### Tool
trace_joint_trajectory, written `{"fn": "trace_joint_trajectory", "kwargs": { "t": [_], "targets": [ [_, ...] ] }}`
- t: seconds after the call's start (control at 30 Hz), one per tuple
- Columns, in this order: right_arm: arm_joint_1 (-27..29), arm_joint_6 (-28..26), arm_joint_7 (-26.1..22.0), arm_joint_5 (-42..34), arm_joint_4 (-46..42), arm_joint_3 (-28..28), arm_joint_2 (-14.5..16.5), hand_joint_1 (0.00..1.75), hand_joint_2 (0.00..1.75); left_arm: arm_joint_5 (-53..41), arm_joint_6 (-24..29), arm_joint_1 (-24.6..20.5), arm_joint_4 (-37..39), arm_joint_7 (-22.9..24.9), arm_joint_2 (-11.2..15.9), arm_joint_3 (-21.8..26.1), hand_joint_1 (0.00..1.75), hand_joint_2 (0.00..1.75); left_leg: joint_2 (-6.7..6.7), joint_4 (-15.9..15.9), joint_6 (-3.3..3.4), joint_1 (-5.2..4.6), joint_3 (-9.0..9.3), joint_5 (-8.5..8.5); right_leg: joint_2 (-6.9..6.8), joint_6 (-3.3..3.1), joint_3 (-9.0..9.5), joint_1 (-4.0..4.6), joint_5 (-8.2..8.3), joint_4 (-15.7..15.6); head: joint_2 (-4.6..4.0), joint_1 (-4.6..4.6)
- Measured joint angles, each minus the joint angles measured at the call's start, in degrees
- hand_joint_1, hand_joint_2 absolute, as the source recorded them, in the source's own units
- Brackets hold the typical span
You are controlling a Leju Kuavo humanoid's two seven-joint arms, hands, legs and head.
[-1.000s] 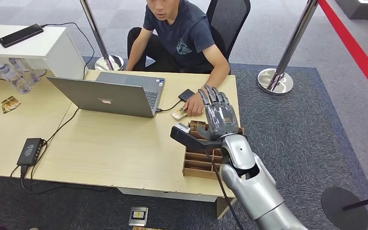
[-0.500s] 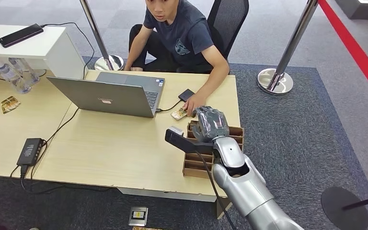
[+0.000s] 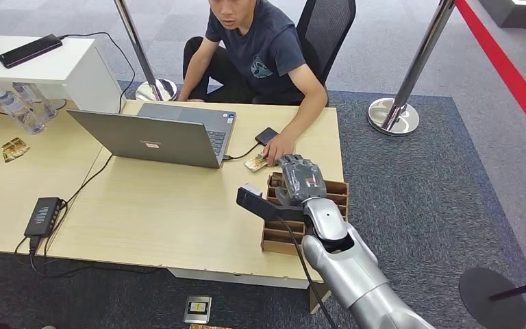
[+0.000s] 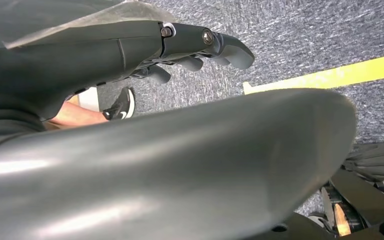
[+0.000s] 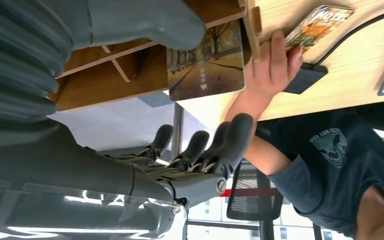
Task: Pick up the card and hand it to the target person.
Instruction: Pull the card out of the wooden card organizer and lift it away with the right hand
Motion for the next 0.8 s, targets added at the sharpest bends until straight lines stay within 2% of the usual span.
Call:
{"fn": "trace_joint_trajectory", "kwargs": {
  "t": [0.43, 0.8],
  "targets": [
    [-1.10, -0.05, -0.48, -0.34, 2.23, -0.07, 1.15, 0.83, 1.75, 0.57, 0.14, 0.03, 0.13, 0.06, -0.05, 0.02, 0.00, 0.00, 0.00, 0.00, 0.00, 0.00, 0.00, 0.00, 0.00, 0.00, 0.00, 0.00, 0.00, 0.00, 0.00, -0.01],
    [-1.91, -1.06, -1.03, -0.57, 4.32, -0.16, 1.74, 0.82, 1.75, 0.57, 0.27, 0.06, 0.15, 0.32, -0.05, 0.02, 0.00, 0.00, 0.00, 0.00, 0.00, 0.00, 0.00, 0.00, 0.00, 0.00, 0.00, 0.00, 0.00, 0.00, 0.00, 0.01]
  ]
}}
